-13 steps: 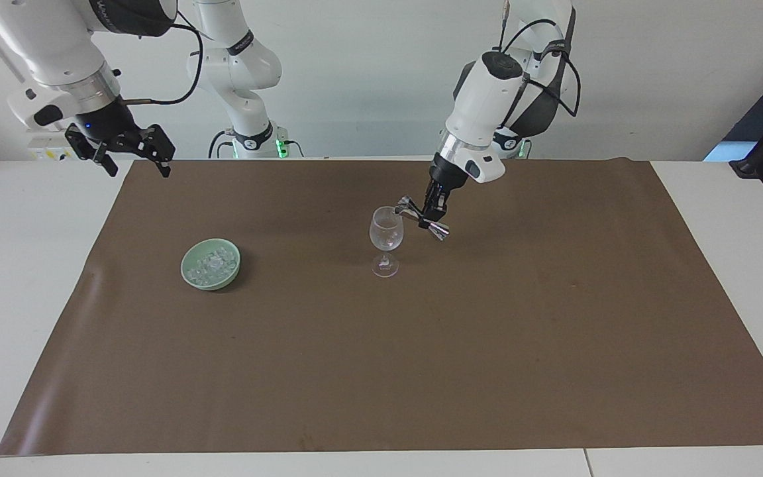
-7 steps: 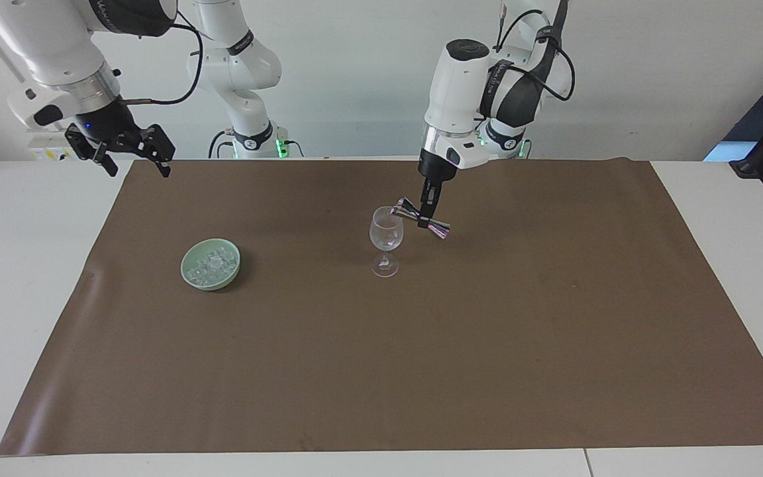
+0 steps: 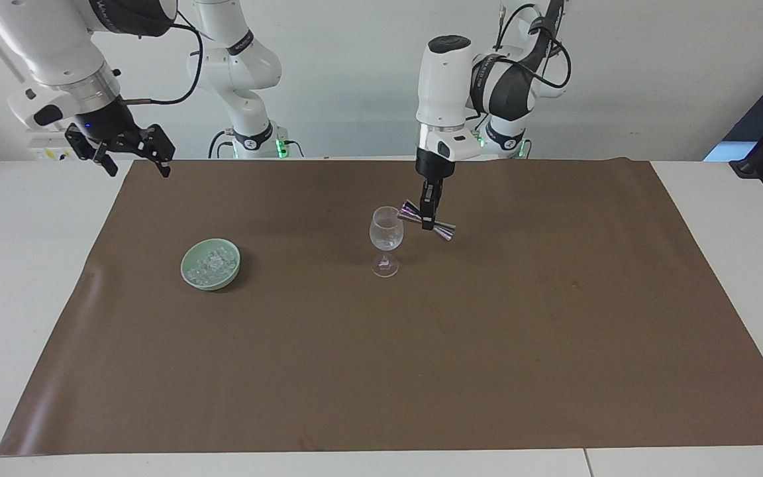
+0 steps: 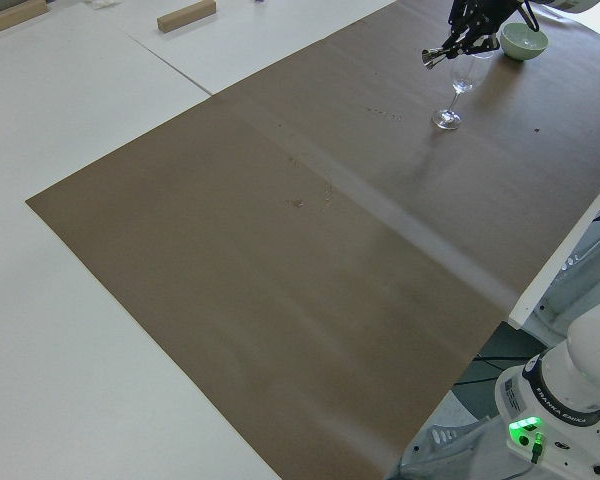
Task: Pour wine and add ice with both arms
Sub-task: 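Tilt the silver cup over the clear glass with the left gripper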
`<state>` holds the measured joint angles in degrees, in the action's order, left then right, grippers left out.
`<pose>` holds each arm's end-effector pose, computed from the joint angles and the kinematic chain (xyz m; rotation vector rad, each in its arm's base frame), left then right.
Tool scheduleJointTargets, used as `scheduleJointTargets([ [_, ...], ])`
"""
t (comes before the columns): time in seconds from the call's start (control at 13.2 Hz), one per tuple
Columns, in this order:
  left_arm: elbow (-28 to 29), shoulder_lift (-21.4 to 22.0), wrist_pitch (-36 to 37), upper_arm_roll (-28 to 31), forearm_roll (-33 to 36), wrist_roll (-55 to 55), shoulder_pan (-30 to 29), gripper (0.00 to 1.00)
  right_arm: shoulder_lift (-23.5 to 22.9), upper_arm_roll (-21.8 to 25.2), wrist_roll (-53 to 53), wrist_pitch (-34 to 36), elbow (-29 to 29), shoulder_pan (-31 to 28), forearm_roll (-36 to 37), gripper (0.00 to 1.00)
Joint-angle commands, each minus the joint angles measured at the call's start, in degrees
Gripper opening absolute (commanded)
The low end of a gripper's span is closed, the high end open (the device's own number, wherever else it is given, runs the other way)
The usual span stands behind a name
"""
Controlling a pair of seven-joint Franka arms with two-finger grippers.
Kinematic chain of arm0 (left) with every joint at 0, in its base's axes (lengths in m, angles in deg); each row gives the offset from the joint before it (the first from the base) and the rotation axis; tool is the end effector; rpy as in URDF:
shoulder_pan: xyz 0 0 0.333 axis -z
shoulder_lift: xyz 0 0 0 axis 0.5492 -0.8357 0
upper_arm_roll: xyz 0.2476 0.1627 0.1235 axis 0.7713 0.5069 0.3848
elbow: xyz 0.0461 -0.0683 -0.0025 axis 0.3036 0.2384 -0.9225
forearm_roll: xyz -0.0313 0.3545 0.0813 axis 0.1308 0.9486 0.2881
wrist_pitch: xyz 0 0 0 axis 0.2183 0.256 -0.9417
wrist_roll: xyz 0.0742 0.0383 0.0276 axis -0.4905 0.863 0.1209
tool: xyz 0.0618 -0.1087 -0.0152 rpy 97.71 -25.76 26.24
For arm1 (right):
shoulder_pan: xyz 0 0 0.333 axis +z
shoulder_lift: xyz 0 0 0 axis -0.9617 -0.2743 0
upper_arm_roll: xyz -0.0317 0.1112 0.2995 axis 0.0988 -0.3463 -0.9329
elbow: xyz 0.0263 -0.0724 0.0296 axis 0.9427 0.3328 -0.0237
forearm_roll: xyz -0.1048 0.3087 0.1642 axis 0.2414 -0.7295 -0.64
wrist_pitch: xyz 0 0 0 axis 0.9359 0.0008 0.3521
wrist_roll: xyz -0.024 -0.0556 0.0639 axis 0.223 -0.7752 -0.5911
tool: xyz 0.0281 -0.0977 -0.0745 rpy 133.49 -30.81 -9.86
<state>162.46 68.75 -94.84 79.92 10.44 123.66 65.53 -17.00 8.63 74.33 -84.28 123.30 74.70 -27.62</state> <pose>0.4277 -0.3534 0.4887 2.3846 1.5743 0.4157 0.4973 -0.0416 0.6124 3.1237 -0.0572 -0.0511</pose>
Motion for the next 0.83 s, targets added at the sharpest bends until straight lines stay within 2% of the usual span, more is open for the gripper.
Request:
scheduleJointTargets([
  [0.0,-1.6,-0.41,0.96,0.4,5.0,3.4,1.53,0.0,0.73,-0.1,-0.76,-0.25,0.75,-0.36,-0.54,1.0],
  [0.76,-4.41,-2.08,1.93,0.23,13.7,3.4,3.72,0.0,0.73,-0.1,-0.76,-0.25,0.75,-0.36,-0.54,1.0],
])
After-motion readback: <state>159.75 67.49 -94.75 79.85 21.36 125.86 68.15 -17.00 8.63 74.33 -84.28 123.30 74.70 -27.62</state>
